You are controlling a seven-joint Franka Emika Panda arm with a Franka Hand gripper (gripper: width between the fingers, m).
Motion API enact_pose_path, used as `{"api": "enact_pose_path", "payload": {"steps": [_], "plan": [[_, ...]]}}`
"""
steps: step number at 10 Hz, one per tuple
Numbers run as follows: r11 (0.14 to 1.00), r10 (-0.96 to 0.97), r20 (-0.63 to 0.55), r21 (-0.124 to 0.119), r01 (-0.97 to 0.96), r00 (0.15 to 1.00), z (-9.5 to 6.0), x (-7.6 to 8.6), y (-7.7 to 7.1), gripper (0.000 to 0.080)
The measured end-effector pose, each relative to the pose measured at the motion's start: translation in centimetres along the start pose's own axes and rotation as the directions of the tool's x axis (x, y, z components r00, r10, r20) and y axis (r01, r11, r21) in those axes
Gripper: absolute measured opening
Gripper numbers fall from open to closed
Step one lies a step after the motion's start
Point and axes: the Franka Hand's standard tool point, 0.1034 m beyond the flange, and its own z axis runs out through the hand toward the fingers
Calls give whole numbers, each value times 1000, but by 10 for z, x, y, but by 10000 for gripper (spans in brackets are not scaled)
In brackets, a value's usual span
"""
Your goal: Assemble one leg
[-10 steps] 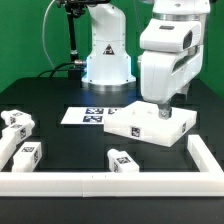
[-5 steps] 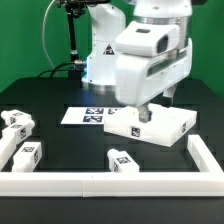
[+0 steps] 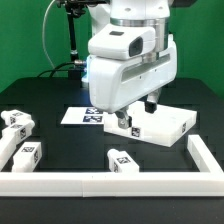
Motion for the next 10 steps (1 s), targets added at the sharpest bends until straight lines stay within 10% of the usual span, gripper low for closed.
{"api": "enact_pose_path", "payload": {"steps": [10], "plan": [[983,184,-66,-15,-185,981,64,-18,35,649]]}}
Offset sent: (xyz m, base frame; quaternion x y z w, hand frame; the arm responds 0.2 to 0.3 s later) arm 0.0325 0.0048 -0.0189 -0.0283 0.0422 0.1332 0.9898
